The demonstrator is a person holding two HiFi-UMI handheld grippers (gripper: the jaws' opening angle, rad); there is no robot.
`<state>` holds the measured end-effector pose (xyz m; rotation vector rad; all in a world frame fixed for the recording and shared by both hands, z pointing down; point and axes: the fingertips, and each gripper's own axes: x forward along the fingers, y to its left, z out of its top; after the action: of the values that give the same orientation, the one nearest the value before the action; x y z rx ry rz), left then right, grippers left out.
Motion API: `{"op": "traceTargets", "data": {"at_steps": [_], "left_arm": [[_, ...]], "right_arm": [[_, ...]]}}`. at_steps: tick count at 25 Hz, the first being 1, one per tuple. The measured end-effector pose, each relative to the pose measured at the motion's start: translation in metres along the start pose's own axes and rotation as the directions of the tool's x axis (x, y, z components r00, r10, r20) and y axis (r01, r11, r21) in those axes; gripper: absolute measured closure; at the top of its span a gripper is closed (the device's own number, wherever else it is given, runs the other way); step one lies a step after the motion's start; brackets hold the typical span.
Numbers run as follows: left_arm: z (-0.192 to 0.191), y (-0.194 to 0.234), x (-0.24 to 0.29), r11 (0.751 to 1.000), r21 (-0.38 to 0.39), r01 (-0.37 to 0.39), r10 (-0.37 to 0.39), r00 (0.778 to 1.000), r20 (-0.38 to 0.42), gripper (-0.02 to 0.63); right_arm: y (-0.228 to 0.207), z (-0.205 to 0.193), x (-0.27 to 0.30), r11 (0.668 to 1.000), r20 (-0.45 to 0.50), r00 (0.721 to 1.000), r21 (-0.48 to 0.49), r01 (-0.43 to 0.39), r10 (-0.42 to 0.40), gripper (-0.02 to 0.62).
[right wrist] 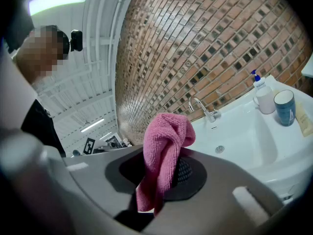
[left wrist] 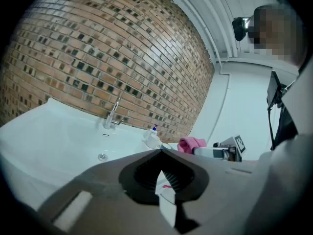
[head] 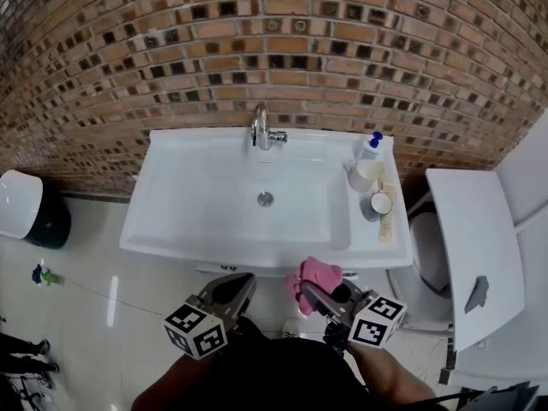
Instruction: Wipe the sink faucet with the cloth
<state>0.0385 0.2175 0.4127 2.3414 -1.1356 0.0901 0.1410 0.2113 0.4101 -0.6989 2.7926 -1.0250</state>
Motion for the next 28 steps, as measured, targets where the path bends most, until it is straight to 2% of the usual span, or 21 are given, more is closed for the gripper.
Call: {"op": "traceTargets", "data": {"at_steps": [3, 7, 12, 16, 20, 25, 28], "left_arm": [[0.0, 0.004, -0.002, 1.0, 0.011, -0.008, 0.008, 0.999, -0.034, 0.6], [0.01, 0.03, 0.002, 1.0, 0.003, -0.024, 0.024, 0.999, -0.046, 0.6], [0.037, 0.073, 0.016, 1.0, 0.016, 0.007, -0.006, 0.999, -0.043, 0.6], [0.069, 0.114, 0.036, 0.997, 0.023, 0.067, -0.066, 0.997, -0.046, 0.6], [0.099, 0.152, 0.054, 0.987, 0.034, 0.156, -0.154, 0.986, -0.059, 0.6], [0.113, 0.196, 0.072, 0.969, 0.063, 0.238, -0.228, 0.965, -0.131, 0.6], [0.12, 0.212, 0.081, 0.963, 0.077, 0.26, -0.247, 0.958, -0.148, 0.6]], "right_arm": [[-0.003, 0.006, 0.001, 1.0, 0.009, 1.0, 0.008, 0.006, -0.006, 0.506], [-0.013, 0.017, 0.019, 1.0, 0.027, 1.0, 0.01, 0.012, -0.012, 0.506], [-0.029, 0.036, 0.051, 0.999, 0.045, 0.998, -0.008, 0.053, -0.053, 0.506], [-0.047, 0.068, 0.082, 0.992, 0.09, 0.988, -0.029, 0.126, -0.123, 0.506], [-0.063, 0.101, 0.116, 0.976, 0.149, 0.967, -0.042, 0.216, -0.207, 0.506], [-0.078, 0.125, 0.149, 0.947, 0.197, 0.933, -0.056, 0.317, -0.301, 0.505], [-0.087, 0.139, 0.159, 0.935, 0.206, 0.921, -0.06, 0.35, -0.331, 0.505]]}}
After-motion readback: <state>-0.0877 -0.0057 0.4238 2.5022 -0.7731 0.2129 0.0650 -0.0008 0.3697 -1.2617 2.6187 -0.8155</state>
